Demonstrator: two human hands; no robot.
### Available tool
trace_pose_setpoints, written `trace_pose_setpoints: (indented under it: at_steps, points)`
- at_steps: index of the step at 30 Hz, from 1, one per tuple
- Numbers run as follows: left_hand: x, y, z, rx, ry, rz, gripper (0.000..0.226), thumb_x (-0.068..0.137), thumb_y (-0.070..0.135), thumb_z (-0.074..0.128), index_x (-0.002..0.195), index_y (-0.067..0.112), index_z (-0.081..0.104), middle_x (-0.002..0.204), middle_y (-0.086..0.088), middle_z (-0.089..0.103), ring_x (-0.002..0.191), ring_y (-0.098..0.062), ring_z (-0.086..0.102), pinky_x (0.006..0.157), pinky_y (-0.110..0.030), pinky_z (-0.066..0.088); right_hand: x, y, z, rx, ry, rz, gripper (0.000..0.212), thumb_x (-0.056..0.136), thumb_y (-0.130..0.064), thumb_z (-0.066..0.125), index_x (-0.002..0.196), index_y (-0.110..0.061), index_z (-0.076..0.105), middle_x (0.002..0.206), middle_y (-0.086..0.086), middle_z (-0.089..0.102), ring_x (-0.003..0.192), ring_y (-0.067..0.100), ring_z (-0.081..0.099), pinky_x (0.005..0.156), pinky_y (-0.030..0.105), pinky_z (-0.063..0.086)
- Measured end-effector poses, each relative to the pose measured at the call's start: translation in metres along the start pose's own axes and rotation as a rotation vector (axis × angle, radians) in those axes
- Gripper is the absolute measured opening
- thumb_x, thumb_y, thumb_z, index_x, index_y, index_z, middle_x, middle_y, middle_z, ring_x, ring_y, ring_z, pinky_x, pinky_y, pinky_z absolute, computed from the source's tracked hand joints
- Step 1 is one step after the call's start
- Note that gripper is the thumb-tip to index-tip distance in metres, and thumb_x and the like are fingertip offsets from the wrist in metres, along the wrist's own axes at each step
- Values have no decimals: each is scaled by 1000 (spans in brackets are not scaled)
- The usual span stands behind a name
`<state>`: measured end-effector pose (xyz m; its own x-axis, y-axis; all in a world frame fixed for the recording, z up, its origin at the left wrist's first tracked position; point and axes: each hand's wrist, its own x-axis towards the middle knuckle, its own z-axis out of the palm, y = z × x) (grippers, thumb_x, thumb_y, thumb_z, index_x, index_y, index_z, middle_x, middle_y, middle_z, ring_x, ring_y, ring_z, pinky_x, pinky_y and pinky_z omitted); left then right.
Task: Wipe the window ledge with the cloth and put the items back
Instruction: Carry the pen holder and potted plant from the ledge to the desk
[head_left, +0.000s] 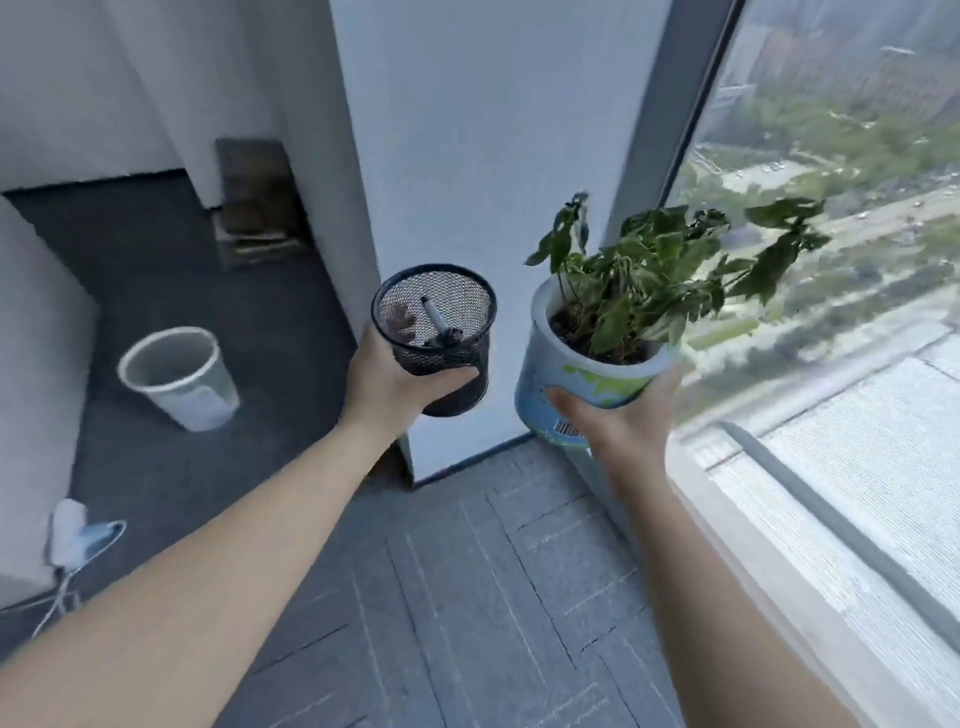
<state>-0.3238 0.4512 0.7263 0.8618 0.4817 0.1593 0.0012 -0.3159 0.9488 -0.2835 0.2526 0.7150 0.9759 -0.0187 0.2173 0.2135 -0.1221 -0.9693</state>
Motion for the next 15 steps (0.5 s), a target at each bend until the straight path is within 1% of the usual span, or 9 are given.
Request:
trace_pose_setpoints:
  at_steps: [2,3,6,7,9,11,13,14,15]
  points:
    - [0,-4,-57,33,80,2,89,38,42,81,118,14,53,117,-2,66,113,-17,60,103,-38,46,-9,-20,46,5,-80,-31,82,39,-32,84,109,-21,43,116,9,55,106,22,57,83,34,51]
    - [-1,-6,-86,49,128,0,90,37,43,81,117,13,54,116,-3,67,112,-18,61,102,-39,46,-15,-32,69,4,-122,-47,80,39,-29,83,107,-17,41,113,9,54,103,22,57,80,31,50]
    - [-9,-9,-169,95,262,-6,89,35,42,81,115,9,57,112,-1,68,106,-16,62,97,-21,46,-38,-61,138,27,-235,-65,75,41,-27,81,99,-16,34,109,9,52,98,22,54,78,32,49]
    - [-14,-13,-199,99,298,-9,90,35,43,80,115,11,56,112,-1,68,107,-16,62,98,-23,46,-48,-69,164,38,-266,-81,76,42,-25,82,99,-16,34,108,7,51,98,21,54,79,33,50]
    - [-27,-18,-258,103,358,-29,91,34,45,79,117,16,54,114,0,68,109,-17,61,100,-34,47,-70,-87,214,74,-333,-113,78,44,-18,86,103,-15,34,109,5,51,100,19,54,81,30,50]
    - [-41,-28,-324,114,423,-50,87,35,42,78,115,17,56,113,1,68,108,-16,62,96,-32,47,-98,-106,271,115,-397,-131,79,49,-10,89,108,-13,36,109,2,50,101,15,53,79,17,50]
    - [-55,-32,-383,146,487,-59,84,34,42,77,112,16,59,111,0,69,107,-17,63,94,-31,47,-128,-126,324,148,-456,-136,78,54,-6,87,112,-14,35,102,-11,47,96,7,52,71,0,44]
    - [-60,-34,-411,172,519,-51,85,34,44,75,112,16,59,111,0,69,107,-17,62,97,-32,47,-141,-134,350,161,-489,-140,78,54,-6,86,111,-16,35,101,-13,46,94,5,52,68,-4,42]
    - [-65,-36,-437,189,553,-45,87,33,46,74,113,15,58,112,1,67,108,-17,61,99,-32,45,-154,-141,374,170,-522,-141,78,54,-6,87,111,-17,34,103,-10,48,95,7,53,66,-5,41]
